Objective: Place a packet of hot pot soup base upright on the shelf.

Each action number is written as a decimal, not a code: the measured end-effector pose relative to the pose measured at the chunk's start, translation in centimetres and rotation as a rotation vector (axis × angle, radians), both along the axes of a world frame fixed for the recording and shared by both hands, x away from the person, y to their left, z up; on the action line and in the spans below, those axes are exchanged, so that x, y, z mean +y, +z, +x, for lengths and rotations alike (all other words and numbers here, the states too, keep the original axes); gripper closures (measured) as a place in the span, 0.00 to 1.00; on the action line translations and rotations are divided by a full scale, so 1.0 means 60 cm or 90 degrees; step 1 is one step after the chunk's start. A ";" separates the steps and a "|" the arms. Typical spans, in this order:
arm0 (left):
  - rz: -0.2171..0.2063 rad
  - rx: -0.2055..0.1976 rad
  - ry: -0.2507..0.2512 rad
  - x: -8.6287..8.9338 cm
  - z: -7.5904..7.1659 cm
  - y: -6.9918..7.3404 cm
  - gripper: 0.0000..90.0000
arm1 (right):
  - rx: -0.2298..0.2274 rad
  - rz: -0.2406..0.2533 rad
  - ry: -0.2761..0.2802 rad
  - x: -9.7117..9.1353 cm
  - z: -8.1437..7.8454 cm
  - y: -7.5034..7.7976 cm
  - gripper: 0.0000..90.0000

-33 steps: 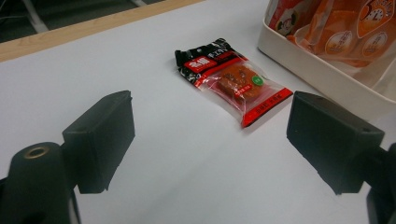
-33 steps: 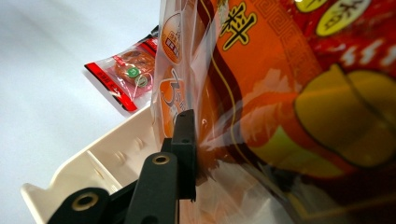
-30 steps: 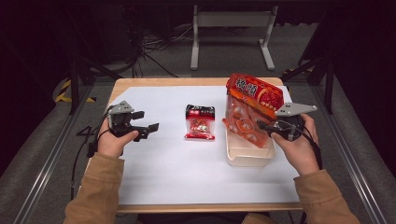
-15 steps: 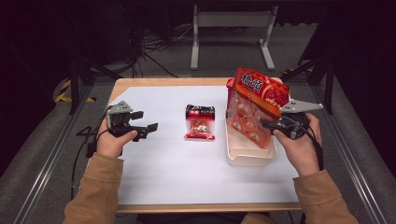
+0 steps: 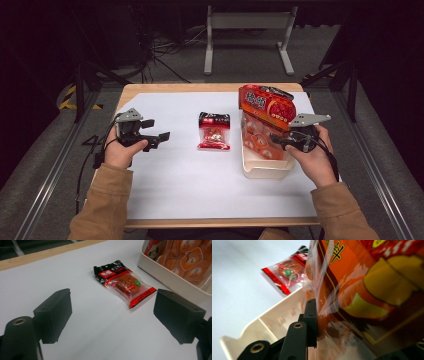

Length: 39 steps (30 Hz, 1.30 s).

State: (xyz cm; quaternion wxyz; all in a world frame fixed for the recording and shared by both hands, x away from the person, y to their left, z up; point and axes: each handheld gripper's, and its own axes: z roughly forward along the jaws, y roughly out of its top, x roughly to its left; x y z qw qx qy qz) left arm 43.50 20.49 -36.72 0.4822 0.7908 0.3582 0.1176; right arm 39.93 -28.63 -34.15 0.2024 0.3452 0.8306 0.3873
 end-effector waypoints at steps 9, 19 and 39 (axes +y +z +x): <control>0.000 0.004 -0.002 -0.007 0.001 -0.002 0.18 | 0.012 0.074 0.027 -0.030 0.015 -0.013 0.77; -0.011 -0.006 -0.005 -0.012 0.005 -0.004 0.16 | -0.022 0.147 0.008 -0.055 0.005 -0.014 0.41; -0.027 -0.020 -0.018 -0.055 0.021 0.002 0.20 | -0.086 0.156 -0.044 -0.139 -0.048 0.016 0.38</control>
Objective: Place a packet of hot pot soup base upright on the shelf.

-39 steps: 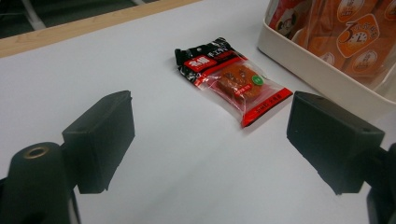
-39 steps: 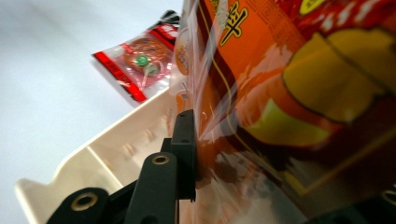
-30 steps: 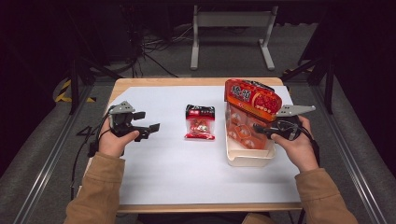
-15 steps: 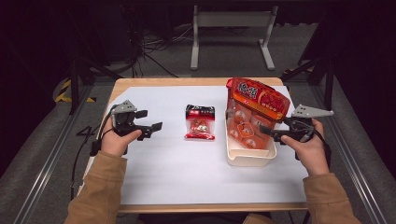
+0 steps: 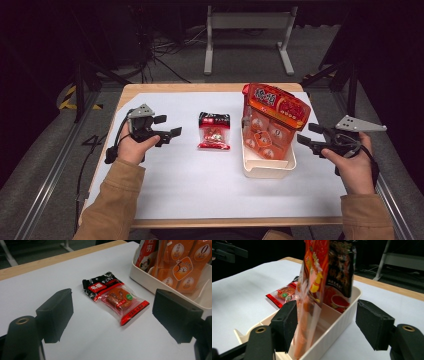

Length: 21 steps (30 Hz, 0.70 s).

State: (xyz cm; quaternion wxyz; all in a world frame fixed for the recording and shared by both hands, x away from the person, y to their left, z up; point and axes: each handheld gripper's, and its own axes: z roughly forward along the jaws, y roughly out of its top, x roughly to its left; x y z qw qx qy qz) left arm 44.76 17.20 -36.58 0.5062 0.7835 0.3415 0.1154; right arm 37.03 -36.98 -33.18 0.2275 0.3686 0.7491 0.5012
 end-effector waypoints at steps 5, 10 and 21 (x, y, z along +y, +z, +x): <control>0.003 -0.007 -0.008 -0.014 0.007 -0.002 0.22 | -0.001 -0.011 -0.017 -0.012 -0.001 -0.002 0.40; 0.008 -0.009 -0.015 -0.027 0.016 -0.009 0.24 | 0.003 -0.027 -0.032 -0.015 0.004 -0.013 0.41; -0.001 0.012 -0.025 -0.059 0.055 -0.024 0.23 | 0.008 -0.052 -0.025 -0.016 0.024 -0.032 0.43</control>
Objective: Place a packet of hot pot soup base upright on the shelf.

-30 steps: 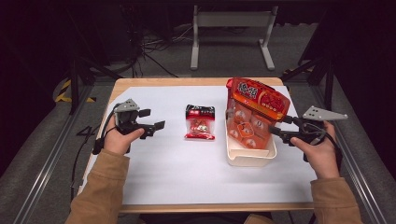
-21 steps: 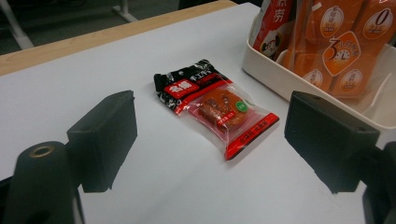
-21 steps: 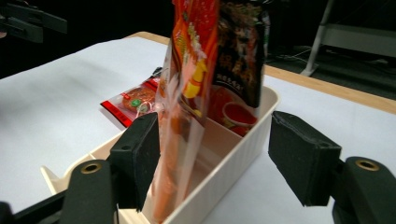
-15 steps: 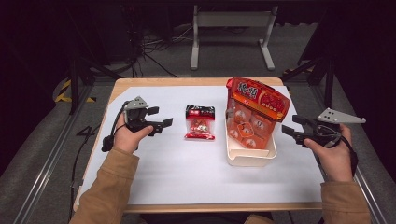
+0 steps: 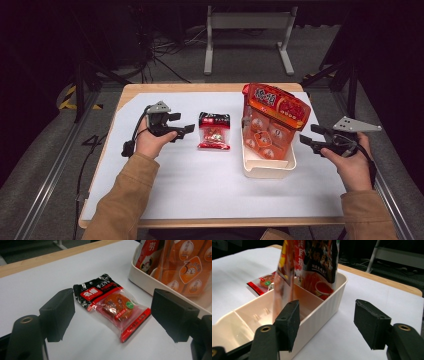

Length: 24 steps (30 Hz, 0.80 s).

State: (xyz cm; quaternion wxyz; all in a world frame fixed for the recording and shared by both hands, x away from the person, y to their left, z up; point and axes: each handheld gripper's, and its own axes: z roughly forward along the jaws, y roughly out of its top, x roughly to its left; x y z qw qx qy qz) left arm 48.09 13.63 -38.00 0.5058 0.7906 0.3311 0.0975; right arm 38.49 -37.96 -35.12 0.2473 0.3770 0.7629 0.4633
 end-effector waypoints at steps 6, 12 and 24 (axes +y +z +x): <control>0.015 -0.016 0.008 -0.026 0.027 0.009 0.24 | 0.008 -0.005 0.016 -0.006 0.013 -0.013 0.45; 0.025 -0.004 0.011 -0.050 0.047 -0.002 0.26 | 0.009 -0.011 0.039 -0.008 0.011 -0.023 0.53; 0.026 0.005 0.018 -0.066 0.088 -0.032 0.38 | 0.011 -0.036 0.054 0.010 0.004 -0.025 0.57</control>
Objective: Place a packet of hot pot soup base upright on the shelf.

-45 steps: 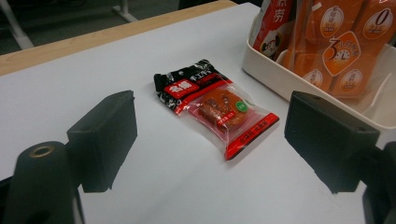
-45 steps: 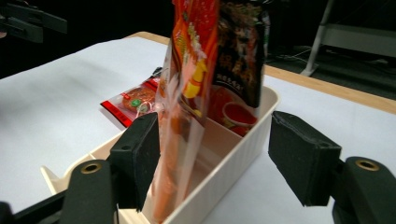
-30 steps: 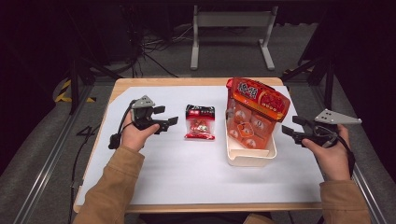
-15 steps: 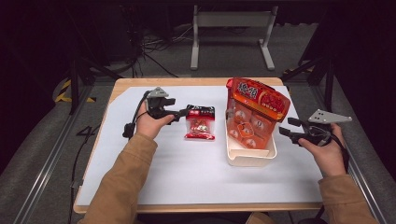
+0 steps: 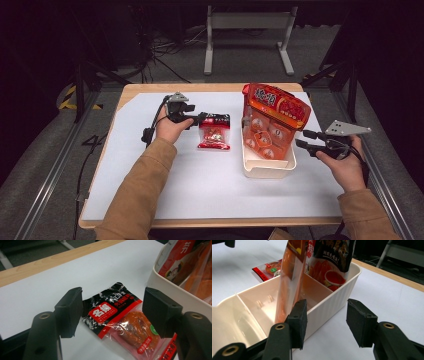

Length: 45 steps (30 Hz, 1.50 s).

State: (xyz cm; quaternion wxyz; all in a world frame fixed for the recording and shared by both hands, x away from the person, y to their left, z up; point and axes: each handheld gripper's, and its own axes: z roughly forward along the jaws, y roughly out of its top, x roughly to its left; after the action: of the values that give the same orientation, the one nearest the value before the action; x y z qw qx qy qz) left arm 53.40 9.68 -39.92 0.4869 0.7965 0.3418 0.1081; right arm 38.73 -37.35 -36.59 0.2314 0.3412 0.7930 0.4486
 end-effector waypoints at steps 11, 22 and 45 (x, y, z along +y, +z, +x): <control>0.014 0.022 0.004 -0.009 0.032 -0.022 0.46 | 0.003 -0.006 -0.009 0.005 -0.015 -0.003 0.59; 0.018 0.034 0.022 -0.014 0.057 -0.042 0.46 | 0.009 -0.002 -0.018 0.005 -0.030 -0.004 0.61; 0.010 0.093 0.034 -0.015 0.079 -0.080 0.54 | 0.018 -0.001 -0.015 0.005 -0.033 -0.009 0.60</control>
State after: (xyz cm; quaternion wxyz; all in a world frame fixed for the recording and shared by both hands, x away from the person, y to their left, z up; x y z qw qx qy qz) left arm 58.13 8.78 -44.73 0.4512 0.7967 0.3967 0.0655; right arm 36.76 -37.04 -37.14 0.2257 0.3562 0.7925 0.4405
